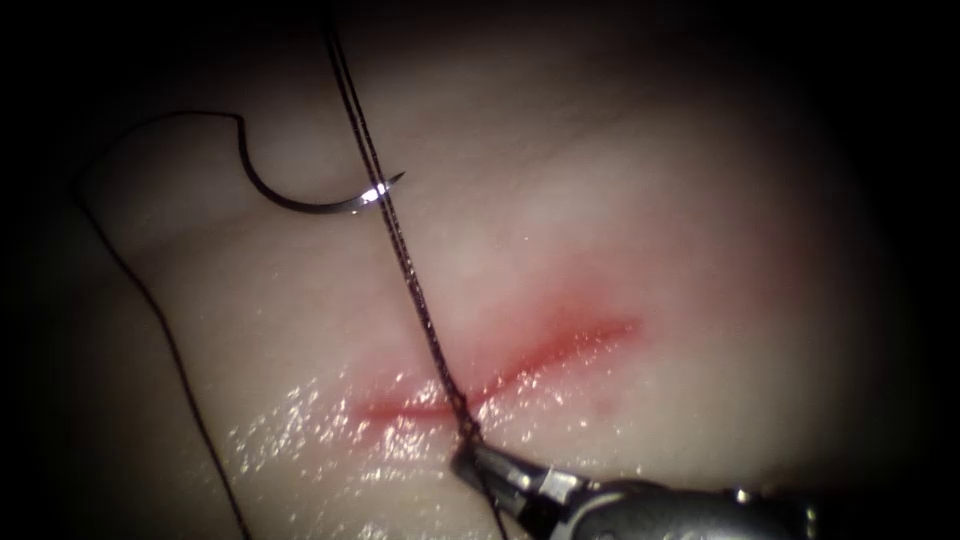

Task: Wound Closure
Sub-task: Pull the left tool up and the right tool down to tension the knot, then loop the right end-effector with suture in a clockwise fasion.

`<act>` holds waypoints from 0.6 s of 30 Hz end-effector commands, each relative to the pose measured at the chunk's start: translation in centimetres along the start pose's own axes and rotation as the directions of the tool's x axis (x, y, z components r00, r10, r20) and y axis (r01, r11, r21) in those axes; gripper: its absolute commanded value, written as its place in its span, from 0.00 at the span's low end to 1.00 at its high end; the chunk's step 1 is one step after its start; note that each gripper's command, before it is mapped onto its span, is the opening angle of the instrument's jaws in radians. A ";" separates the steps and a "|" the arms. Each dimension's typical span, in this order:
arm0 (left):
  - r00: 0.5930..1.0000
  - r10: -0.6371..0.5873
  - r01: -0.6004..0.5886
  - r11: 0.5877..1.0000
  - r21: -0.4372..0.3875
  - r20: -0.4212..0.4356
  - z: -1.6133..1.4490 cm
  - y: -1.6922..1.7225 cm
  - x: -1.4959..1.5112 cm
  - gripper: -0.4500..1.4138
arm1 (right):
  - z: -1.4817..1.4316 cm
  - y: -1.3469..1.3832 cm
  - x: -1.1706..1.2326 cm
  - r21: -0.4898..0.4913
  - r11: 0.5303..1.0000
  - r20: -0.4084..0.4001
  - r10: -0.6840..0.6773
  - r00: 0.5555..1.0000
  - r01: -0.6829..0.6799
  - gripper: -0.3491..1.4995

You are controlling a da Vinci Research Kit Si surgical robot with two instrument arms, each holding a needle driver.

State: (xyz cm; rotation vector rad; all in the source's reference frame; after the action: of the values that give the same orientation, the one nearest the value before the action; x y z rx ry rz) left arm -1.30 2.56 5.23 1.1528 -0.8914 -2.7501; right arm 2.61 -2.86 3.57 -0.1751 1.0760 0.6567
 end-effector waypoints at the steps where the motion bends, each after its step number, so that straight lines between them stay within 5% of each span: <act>1: 1.000 0.005 -0.005 1.000 0.002 -0.002 0.08 0.00 -0.01 0.00 | 0.00 -0.12 0.02 0.011 1.000 -0.026 0.003 1.000 -0.003 0.00; 11: 1.000 0.008 -0.008 1.000 0.003 0.004 0.04 0.01 0.03 0.00 | -0.26 -0.31 0.03 0.028 1.000 -0.052 -0.002 0.999 0.003 0.00; 18: 1.000 0.004 -0.004 0.999 0.031 0.006 0.09 -0.09 0.02 0.00 | -0.05 -0.33 -0.30 0.003 1.000 -0.077 -0.017 0.997 0.018 0.00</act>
State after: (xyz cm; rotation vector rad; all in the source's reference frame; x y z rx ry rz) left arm -1.31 2.66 5.17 1.1474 -0.9419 -2.7517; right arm 2.61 -3.23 3.67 -0.2090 1.1536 0.6342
